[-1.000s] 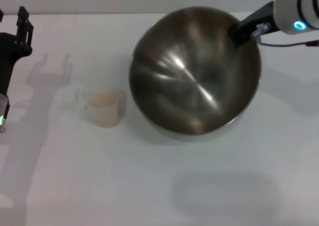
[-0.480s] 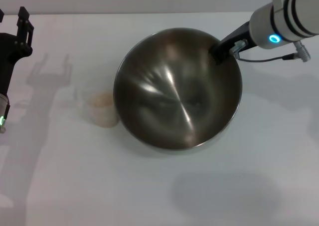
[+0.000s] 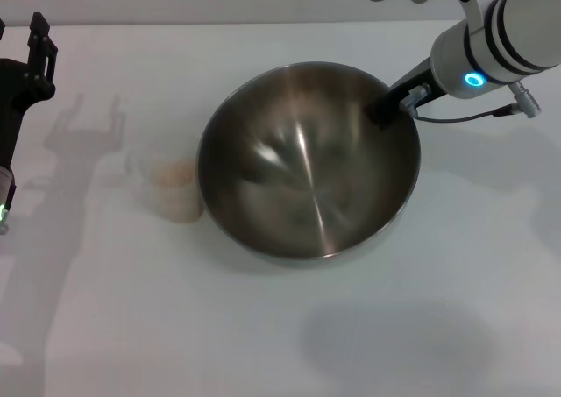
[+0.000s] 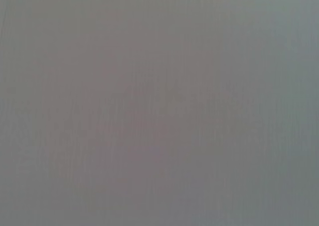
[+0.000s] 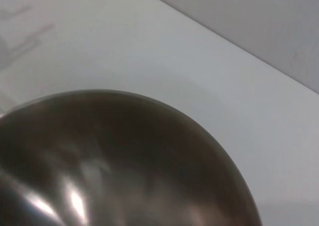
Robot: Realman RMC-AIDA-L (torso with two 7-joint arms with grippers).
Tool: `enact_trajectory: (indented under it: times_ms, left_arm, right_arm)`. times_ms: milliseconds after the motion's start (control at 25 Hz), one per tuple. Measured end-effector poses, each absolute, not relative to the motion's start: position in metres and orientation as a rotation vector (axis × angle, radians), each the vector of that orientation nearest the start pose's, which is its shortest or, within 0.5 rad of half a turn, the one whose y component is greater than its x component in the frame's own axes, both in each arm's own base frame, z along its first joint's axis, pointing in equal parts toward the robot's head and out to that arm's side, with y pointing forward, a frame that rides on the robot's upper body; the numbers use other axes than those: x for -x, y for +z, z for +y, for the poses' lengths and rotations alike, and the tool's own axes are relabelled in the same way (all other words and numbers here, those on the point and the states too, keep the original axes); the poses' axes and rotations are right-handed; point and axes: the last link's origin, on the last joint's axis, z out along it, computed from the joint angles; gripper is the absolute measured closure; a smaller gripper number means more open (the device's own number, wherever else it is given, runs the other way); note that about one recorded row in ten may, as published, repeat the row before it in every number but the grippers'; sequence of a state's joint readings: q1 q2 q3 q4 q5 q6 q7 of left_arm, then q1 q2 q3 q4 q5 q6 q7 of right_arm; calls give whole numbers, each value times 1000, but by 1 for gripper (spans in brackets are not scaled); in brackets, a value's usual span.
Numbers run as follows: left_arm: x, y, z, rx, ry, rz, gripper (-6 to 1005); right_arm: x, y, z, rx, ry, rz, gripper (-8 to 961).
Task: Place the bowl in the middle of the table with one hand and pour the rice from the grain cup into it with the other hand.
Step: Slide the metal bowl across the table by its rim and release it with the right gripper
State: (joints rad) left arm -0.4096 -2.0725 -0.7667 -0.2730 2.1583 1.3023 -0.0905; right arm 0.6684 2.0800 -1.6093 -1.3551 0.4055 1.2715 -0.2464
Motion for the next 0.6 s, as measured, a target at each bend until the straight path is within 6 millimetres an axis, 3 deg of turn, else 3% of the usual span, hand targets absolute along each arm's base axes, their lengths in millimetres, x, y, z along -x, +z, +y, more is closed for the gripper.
enact_trajectory:
  times_ms: [400, 560, 600]
  left_arm:
    - [300, -6, 328, 1500, -860, -453, 483]
    - [300, -6, 327, 1500, -862, -451, 482]
    - [300, -6, 327, 1498, -862, -451, 482]
  right_arm:
    - [-130, -28, 383, 2326, -434, 689, 734]
    - [-121, -22, 385, 2302, -416, 637, 579]
    - [-109, -14, 387, 2280, -378, 580, 540]
